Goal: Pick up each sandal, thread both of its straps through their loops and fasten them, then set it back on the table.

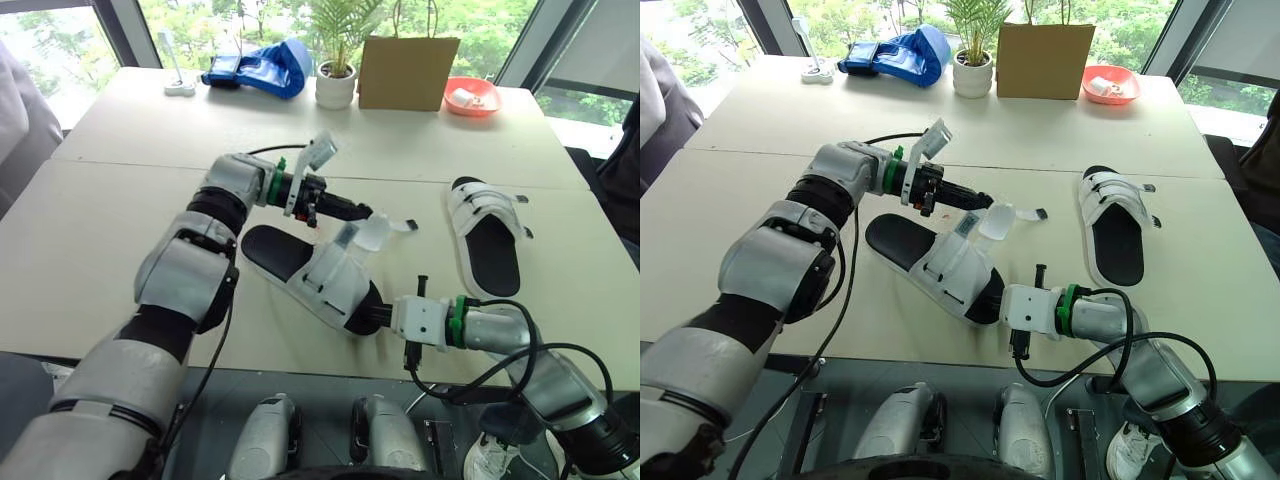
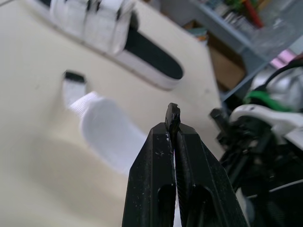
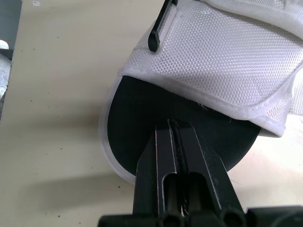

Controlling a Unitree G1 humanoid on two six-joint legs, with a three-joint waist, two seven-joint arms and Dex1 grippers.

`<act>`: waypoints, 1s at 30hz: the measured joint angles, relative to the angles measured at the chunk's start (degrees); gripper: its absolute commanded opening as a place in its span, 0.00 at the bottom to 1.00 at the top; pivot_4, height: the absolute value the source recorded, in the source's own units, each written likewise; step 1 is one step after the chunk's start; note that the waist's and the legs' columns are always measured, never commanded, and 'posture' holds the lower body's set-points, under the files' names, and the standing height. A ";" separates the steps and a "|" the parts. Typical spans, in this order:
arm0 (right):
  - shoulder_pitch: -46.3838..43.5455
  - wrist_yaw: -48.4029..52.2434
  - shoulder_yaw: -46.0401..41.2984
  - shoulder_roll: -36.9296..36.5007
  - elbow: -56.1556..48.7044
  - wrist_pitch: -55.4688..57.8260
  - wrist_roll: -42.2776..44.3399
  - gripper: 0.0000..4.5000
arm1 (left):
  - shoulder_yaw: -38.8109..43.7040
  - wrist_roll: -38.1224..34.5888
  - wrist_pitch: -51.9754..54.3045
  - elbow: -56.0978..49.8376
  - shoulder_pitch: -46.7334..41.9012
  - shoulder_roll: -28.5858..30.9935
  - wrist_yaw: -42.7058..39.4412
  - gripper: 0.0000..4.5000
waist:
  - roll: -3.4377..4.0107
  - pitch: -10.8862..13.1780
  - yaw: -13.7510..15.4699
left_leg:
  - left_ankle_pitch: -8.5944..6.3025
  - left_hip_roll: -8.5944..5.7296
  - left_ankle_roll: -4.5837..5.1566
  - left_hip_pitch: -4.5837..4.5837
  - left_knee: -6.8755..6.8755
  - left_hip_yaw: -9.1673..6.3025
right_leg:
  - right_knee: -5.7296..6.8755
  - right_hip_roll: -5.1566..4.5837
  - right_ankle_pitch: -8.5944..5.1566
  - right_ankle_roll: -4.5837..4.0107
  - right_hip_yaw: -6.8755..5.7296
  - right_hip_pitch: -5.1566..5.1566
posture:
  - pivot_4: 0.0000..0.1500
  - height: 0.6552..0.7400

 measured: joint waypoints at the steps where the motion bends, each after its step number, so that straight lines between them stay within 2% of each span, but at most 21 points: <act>1: 0.02 -0.06 0.02 0.00 0.00 -0.07 -0.03 0.00 | 0.03 0.92 -0.16 0.44 0.00 -0.14 0.57 0.00 | 0.00 0.00 -0.02 | 0.00 0.00 0.00 0.00 0.00 0.00 | 0.00 0.00 0.00 0.00 0.00 0.00 | 1.00 0.77; 7: 0.23 -0.32 0.03 0.01 -0.23 -0.16 -0.45 0.00 | 0.00 6.17 -2.10 1.24 0.40 -0.72 1.86 0.00 | 0.00 0.00 -0.01 | 0.00 0.00 -0.01 0.01 0.00 0.00 | 0.00 0.00 0.00 0.00 0.00 0.00 | 1.00 0.77; 10: 0.44 -0.60 0.02 0.01 -0.41 -0.15 -0.53 0.00 | 0.31 7.64 -2.77 1.24 0.97 -0.55 1.59 0.22 | 0.00 0.00 -0.02 | 0.01 0.00 -0.01 0.00 0.00 0.00 | 0.00 0.00 0.00 0.00 0.00 0.00 | 1.00 0.77; 14: 0.89 -0.94 -0.05 0.00 -0.69 -0.15 -0.56 0.00 | 2.85 7.76 -4.77 0.30 0.46 2.49 -0.03 0.66 | 0.00 0.00 -0.05 | 0.01 0.00 -0.02 -0.01 -0.01 0.00 | 0.00 -0.01 0.00 0.00 -0.01 -0.03 | 1.00 0.77; 20: 1.19 -0.95 -0.35 -0.04 -0.71 -0.19 -0.63 0.00 | 6.23 4.65 -2.01 -5.18 -1.21 4.68 -8.54 0.66 | -0.01 -0.01 0.07 | 0.00 -0.03 -0.02 0.01 0.02 0.00 | -0.03 -0.03 0.00 0.01 -0.04 0.06 | 1.00 0.77; 22: 1.10 -0.95 -0.23 -0.03 -0.70 -0.25 -0.63 0.00 | 5.02 3.16 -2.06 -7.97 -0.56 5.02 -8.96 0.55 | 0.01 -0.02 -0.02 | 0.01 -0.03 -0.02 0.01 0.01 0.00 | -0.03 -0.03 0.00 0.00 -0.04 0.05 | 1.00 0.77; 23: 1.01 -0.95 -0.08 0.00 -0.67 -0.28 -0.64 0.00 | 2.35 2.21 -3.27 -11.59 1.21 6.19 -9.18 0.48 | 0.07 -0.05 -0.15 | 0.00 -0.03 -0.03 0.05 -0.01 0.00 | -0.03 -0.04 0.00 0.01 -0.01 0.06 | 1.00 0.77; 24: 0.97 -0.95 0.08 0.03 -0.64 -0.33 -0.66 0.00 | -1.68 1.42 -5.54 -15.47 3.72 7.88 -9.46 0.37 | 0.14 -0.09 -0.18 | 0.00 -0.03 -0.04 0.10 -0.04 0.00 | -0.03 -0.05 -0.01 0.00 0.01 0.10 | 1.00 0.77; 25: 1.04 -0.96 0.08 0.03 -0.62 -0.41 -0.67 0.00 | -4.24 1.38 -7.08 -17.19 5.49 8.68 -9.59 0.32 | 0.16 -0.09 -0.18 | 0.00 -0.02 -0.04 0.11 -0.04 0.00 | -0.03 -0.05 -0.01 0.00 0.01 0.10 | 1.00 0.77; 26: 1.08 -0.95 -0.07 -0.06 -0.61 -0.45 -0.83 0.00 | -7.71 2.36 -9.37 -17.26 7.80 8.74 -9.53 0.15 | 0.14 -0.09 -0.11 | 0.02 -0.02 -0.07 0.11 -0.02 0.00 | -0.02 -0.03 -0.01 0.00 0.01 0.10 | 1.00 0.77; 27: 1.12 -0.93 -0.27 -0.28 -0.61 -0.47 -0.94 0.00 | -9.02 4.40 -10.81 -15.02 8.33 7.51 -8.86 0.07 | 0.07 -0.05 0.17 | 0.03 -0.02 -0.08 0.08 0.02 -0.02 | -0.01 -0.03 0.00 -0.01 -0.05 0.12 | 1.00 0.77; 28: 1.14 -0.91 -0.40 -0.45 -0.60 -0.46 -1.02 0.00 | -9.42 6.37 -12.21 -12.51 8.26 6.01 -7.65 0.01 | -0.05 -0.05 0.51 | 0.03 -0.02 -0.07 0.06 0.07 -0.02 | -0.02 -0.02 0.00 -0.01 -0.06 0.12 | 1.00 0.77; 30: 1.25 -0.92 -0.50 -0.46 -0.59 -0.46 -1.17 0.00 | -9.43 9.09 -14.95 -9.01 7.45 3.67 -5.58 0.01 | -0.14 -0.10 0.78 | 0.00 -0.02 -0.03 0.06 0.10 -0.02 | -0.03 -0.03 0.00 -0.01 -0.04 0.13 | 1.00 0.77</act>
